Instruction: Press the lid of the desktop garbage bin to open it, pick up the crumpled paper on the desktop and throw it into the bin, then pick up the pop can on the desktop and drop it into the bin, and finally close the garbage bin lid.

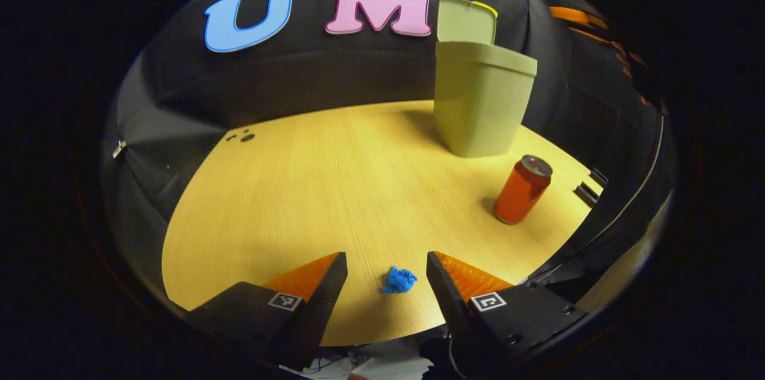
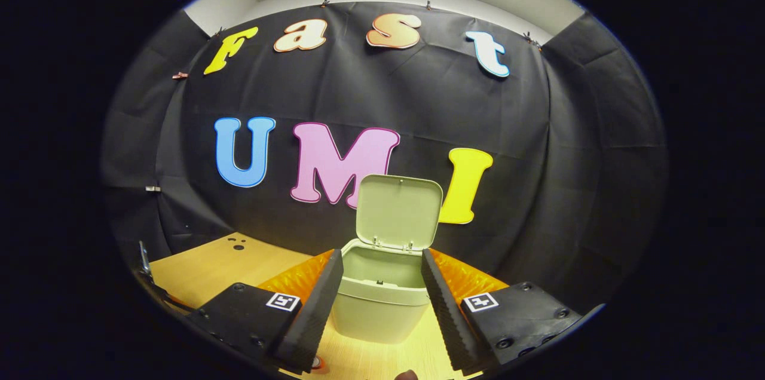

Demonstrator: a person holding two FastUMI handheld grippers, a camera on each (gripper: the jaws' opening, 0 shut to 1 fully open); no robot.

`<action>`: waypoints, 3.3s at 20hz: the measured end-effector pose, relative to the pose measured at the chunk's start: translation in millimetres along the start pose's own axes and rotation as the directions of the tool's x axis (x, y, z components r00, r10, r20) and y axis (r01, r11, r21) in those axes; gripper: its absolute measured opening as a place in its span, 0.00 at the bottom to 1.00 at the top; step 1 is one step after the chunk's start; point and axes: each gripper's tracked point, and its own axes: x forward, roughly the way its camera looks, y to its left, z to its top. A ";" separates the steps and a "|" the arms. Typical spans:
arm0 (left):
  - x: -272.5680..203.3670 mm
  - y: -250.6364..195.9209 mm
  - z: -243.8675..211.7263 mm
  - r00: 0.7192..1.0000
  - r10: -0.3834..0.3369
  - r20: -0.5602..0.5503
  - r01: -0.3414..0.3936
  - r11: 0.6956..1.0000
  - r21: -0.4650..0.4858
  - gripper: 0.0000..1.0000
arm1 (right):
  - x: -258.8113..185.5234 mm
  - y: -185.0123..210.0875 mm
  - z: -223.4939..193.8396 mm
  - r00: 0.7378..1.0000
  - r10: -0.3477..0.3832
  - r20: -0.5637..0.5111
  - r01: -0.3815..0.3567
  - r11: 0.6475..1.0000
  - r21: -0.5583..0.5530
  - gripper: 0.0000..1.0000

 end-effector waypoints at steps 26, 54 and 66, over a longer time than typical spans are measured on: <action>22.5 -9.0 82.7 0.996 -0.033 0.087 0.030 0.999 0.043 0.41 | -13.1 -7.0 -21.4 0.998 -0.016 -0.057 0.016 1.000 0.006 0.84; 96.1 -178.7 414.1 0.830 -0.385 0.403 0.286 0.915 0.284 0.37 | -70.3 -71.4 -44.8 0.960 -0.257 -0.112 0.261 0.965 0.019 0.84; 113.4 -187.0 407.5 0.844 -0.389 0.370 0.280 0.907 0.316 0.72 | -76.4 -80.4 -53.3 0.945 -0.300 -0.130 0.306 0.952 0.026 0.84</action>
